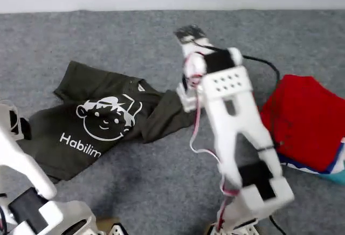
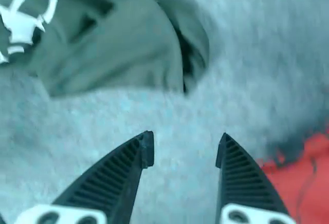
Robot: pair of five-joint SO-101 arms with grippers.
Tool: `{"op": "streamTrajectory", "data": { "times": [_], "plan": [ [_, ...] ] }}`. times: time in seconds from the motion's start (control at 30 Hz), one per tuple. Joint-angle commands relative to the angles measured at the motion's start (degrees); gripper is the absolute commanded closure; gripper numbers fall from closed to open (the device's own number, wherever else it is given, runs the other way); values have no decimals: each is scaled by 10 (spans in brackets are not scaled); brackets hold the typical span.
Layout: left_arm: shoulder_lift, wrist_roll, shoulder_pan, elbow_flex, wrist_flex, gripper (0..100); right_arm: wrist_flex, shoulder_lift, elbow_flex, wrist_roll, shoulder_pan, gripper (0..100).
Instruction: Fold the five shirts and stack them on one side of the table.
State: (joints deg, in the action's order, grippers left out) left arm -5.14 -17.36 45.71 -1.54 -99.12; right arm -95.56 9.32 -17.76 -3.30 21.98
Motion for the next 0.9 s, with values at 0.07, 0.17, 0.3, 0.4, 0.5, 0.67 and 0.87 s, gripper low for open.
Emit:
{"op": "streamTrajectory", "data": {
  "times": [0.07, 0.17, 0.3, 0.4, 0.5, 0.67, 0.87],
  "plan": [
    [-30, -7, 4, 0, -13, 855, 24, 126, -152, 4, 20, 787],
    [-30, -9, 4, 0, -13, 855, 19, 190, -213, 4, 30, 787],
    [-30, -8, 4, 0, -13, 855, 19, 254, -264, 0, 43, 787],
    [-30, -9, 4, 0, -13, 855, 20, 291, -291, -29, 55, 789],
    [-30, -9, 4, 0, -13, 855, 20, 320, -315, -36, 56, 790],
    [-30, -9, 4, 0, -12, 855, 20, 349, -345, -36, 56, 790],
    [-30, -8, 4, 0, -12, 855, 23, 385, -347, -37, 58, 790]
  ]
}}
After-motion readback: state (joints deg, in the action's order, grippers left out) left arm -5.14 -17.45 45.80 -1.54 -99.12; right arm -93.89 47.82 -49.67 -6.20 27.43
